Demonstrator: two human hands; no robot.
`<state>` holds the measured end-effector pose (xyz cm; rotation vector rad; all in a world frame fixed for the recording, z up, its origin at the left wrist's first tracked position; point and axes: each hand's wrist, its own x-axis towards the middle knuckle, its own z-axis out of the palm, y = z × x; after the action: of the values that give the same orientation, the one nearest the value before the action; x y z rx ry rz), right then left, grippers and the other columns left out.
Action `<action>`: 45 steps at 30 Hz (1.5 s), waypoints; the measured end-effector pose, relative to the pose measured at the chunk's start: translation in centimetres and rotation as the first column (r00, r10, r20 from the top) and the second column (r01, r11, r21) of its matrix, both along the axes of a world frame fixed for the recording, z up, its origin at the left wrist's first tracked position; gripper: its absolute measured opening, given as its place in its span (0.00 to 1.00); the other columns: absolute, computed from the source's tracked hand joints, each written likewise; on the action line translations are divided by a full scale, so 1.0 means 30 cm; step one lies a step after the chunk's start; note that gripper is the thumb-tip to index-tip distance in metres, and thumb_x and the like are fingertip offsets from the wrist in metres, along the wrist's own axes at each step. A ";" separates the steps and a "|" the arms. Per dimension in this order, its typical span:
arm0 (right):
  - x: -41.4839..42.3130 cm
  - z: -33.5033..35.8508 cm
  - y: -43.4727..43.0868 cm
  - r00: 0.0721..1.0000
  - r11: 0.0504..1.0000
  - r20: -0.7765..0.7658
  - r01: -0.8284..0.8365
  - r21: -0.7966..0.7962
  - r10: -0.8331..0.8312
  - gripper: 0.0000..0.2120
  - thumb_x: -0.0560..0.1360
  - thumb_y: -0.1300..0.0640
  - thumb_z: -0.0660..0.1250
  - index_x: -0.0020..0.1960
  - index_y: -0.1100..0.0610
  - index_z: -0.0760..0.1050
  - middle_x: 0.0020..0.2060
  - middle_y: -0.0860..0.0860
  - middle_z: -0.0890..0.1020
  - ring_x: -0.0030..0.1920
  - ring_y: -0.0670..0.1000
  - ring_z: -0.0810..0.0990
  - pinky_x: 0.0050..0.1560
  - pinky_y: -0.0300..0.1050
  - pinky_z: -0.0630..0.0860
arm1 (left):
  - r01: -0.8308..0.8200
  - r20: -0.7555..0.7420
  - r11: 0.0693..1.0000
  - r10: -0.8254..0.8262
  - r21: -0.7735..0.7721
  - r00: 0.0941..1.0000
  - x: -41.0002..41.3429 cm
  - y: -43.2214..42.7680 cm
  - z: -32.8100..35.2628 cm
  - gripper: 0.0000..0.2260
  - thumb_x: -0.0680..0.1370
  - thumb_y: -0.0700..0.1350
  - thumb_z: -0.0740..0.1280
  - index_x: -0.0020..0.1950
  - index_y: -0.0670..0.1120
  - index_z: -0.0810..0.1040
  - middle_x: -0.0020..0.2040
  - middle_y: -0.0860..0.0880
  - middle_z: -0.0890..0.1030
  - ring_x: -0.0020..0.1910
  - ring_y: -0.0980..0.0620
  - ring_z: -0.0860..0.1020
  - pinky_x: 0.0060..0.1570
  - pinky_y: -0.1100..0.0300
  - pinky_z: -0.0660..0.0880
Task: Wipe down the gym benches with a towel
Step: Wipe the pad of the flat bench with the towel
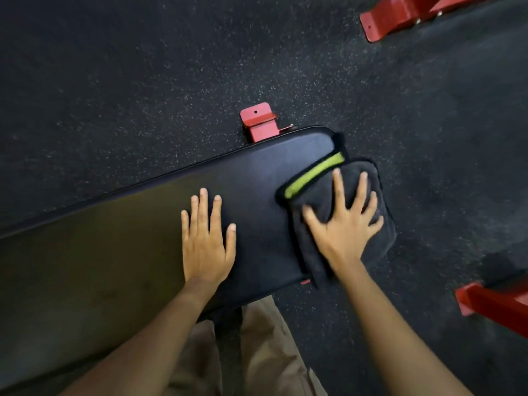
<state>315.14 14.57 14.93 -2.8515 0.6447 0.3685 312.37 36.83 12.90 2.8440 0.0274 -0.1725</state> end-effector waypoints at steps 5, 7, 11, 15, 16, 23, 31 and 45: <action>0.376 -0.001 0.033 0.985 0.986 -0.078 0.157 0.052 -0.153 0.41 0.69 0.24 0.53 0.77 0.41 0.53 0.72 0.56 0.63 0.68 0.64 0.64 0.65 0.65 0.57 | 0.000 0.025 1.000 0.000 0.009 1.000 -0.003 -0.001 -0.009 0.25 0.79 0.51 0.53 0.73 0.39 0.62 0.74 0.38 0.60 0.74 0.42 0.54 0.73 0.50 0.45; 0.429 -0.013 0.026 0.997 0.997 -0.076 0.036 0.064 -0.031 0.40 0.68 0.23 0.53 0.75 0.42 0.58 0.71 0.56 0.65 0.68 0.64 0.65 0.65 0.66 0.57 | -0.002 0.031 1.000 0.002 0.016 1.000 -0.001 -0.002 -0.011 0.25 0.79 0.50 0.54 0.72 0.39 0.63 0.74 0.37 0.60 0.74 0.41 0.55 0.73 0.50 0.45; 0.289 -0.023 -0.043 0.996 0.996 0.034 0.084 0.030 -0.085 0.42 0.67 0.23 0.50 0.74 0.44 0.60 0.67 0.57 0.69 0.63 0.64 0.70 0.60 0.62 0.65 | -0.004 0.033 1.000 0.004 0.016 0.999 0.003 -0.005 -0.008 0.25 0.79 0.50 0.54 0.72 0.38 0.64 0.74 0.36 0.61 0.74 0.41 0.55 0.72 0.50 0.45; -0.003 0.002 -0.069 0.970 0.970 -0.022 0.244 -0.006 -0.244 0.44 0.67 0.23 0.45 0.77 0.45 0.55 0.69 0.60 0.67 0.63 0.65 0.69 0.59 0.64 0.65 | -0.011 0.034 1.000 0.011 0.024 0.999 0.000 -0.010 -0.005 0.24 0.79 0.50 0.54 0.72 0.38 0.64 0.74 0.36 0.61 0.74 0.40 0.55 0.72 0.49 0.47; -0.041 0.007 -0.067 0.968 0.968 -0.031 0.249 0.013 -0.248 0.44 0.67 0.23 0.46 0.77 0.45 0.54 0.70 0.60 0.65 0.65 0.65 0.68 0.60 0.65 0.65 | -0.010 0.035 1.000 0.009 0.028 0.999 0.001 -0.010 -0.004 0.24 0.79 0.50 0.54 0.72 0.38 0.63 0.74 0.36 0.61 0.74 0.40 0.55 0.72 0.48 0.48; 0.249 -0.009 -0.028 0.984 0.983 -0.024 0.177 0.045 -0.176 0.38 0.72 0.28 0.53 0.78 0.43 0.52 0.72 0.57 0.64 0.68 0.64 0.65 0.64 0.65 0.60 | -0.006 0.052 0.999 0.004 0.040 0.999 -0.001 -0.009 -0.015 0.24 0.78 0.49 0.55 0.71 0.38 0.65 0.73 0.36 0.62 0.73 0.40 0.56 0.72 0.49 0.48; 0.430 0.023 0.349 0.783 0.783 -0.039 -0.622 -0.013 0.621 0.32 0.74 0.30 0.50 0.66 0.50 0.73 0.65 0.52 0.74 0.67 0.61 0.65 0.68 0.70 0.49 | -0.006 0.057 0.999 0.004 0.041 0.998 0.000 -0.007 -0.018 0.24 0.78 0.49 0.55 0.71 0.38 0.65 0.73 0.36 0.63 0.73 0.40 0.57 0.72 0.47 0.49; -0.142 0.015 -0.001 0.698 0.700 0.086 -0.714 0.005 0.711 0.36 0.71 0.32 0.59 0.76 0.40 0.57 0.78 0.54 0.54 0.76 0.64 0.53 0.64 0.78 0.52 | 0.010 0.066 1.000 -0.011 0.021 0.998 0.002 -0.002 -0.017 0.24 0.78 0.49 0.55 0.71 0.39 0.64 0.73 0.36 0.63 0.73 0.40 0.57 0.72 0.48 0.49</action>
<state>310.88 14.55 15.39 -2.9346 -0.5354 0.3588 312.44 36.75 12.38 2.8687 0.0006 -0.0807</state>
